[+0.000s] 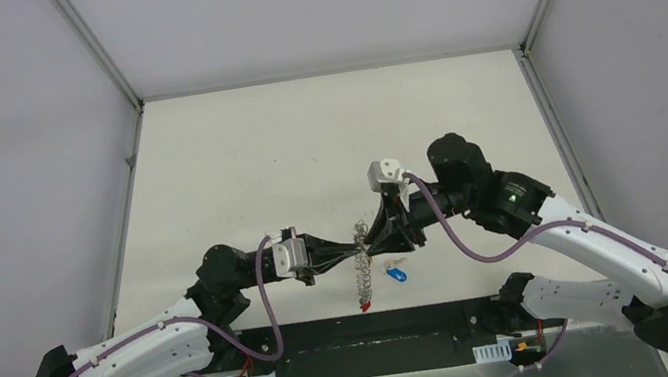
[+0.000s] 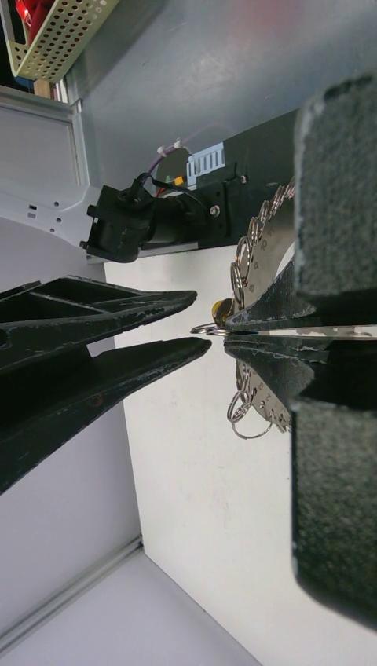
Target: Put the keys on the keyring
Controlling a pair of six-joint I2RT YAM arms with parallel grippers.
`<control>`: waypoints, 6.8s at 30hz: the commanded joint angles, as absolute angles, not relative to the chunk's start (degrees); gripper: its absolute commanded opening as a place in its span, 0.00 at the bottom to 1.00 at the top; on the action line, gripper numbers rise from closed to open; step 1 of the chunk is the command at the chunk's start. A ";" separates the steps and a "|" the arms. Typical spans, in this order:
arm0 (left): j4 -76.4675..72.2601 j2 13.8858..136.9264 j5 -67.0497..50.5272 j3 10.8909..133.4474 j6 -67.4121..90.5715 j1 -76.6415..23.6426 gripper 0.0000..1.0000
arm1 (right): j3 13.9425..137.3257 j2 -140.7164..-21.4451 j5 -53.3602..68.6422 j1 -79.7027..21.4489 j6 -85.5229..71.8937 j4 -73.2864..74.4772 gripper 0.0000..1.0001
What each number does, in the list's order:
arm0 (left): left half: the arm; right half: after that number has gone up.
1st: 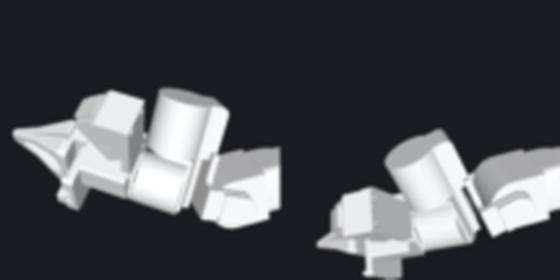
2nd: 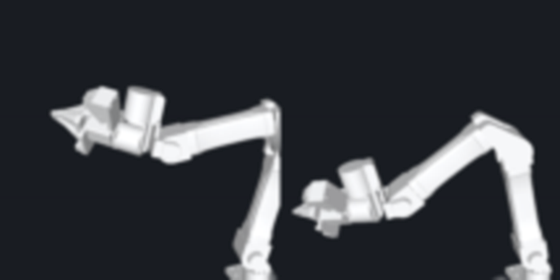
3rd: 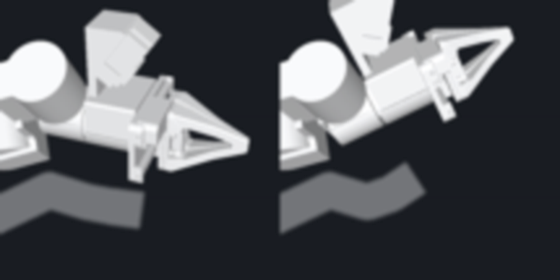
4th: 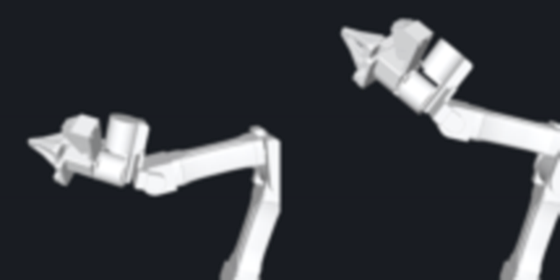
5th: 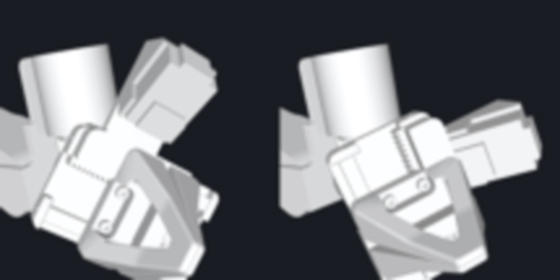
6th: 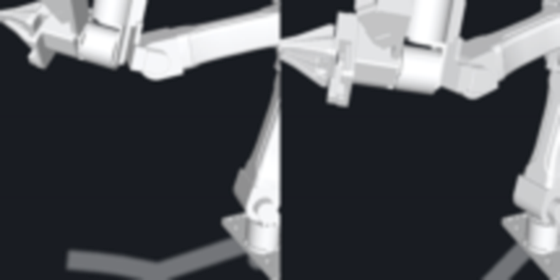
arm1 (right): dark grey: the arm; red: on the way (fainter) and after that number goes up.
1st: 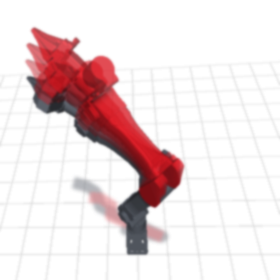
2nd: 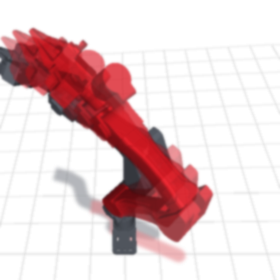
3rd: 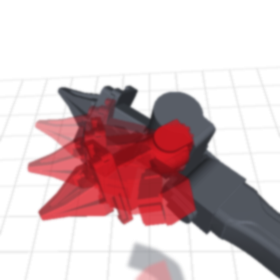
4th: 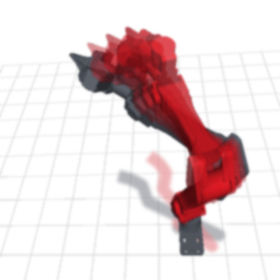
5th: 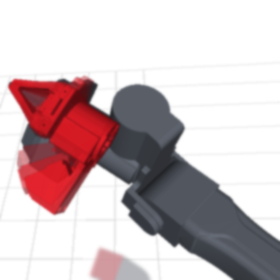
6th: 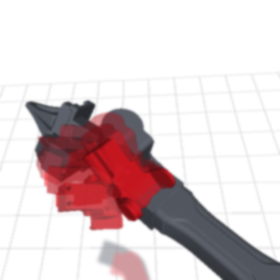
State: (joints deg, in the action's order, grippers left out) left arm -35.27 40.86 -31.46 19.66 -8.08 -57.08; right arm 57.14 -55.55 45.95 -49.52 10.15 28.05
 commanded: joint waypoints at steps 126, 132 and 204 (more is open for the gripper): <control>-39.66 39.39 -30.90 21.90 -6.17 -57.66 0.00 | 46.50 -52.41 34.12 -52.79 4.57 11.53 0.24; -36.89 36.68 -28.63 20.77 -6.57 -57.66 0.00 | 45.90 -46.81 32.80 -52.80 5.49 13.41 0.61; 10.74 45.71 21.62 27.13 42.47 -47.72 0.23 | 39.48 -48.80 10.15 -46.32 -23.69 13.62 1.00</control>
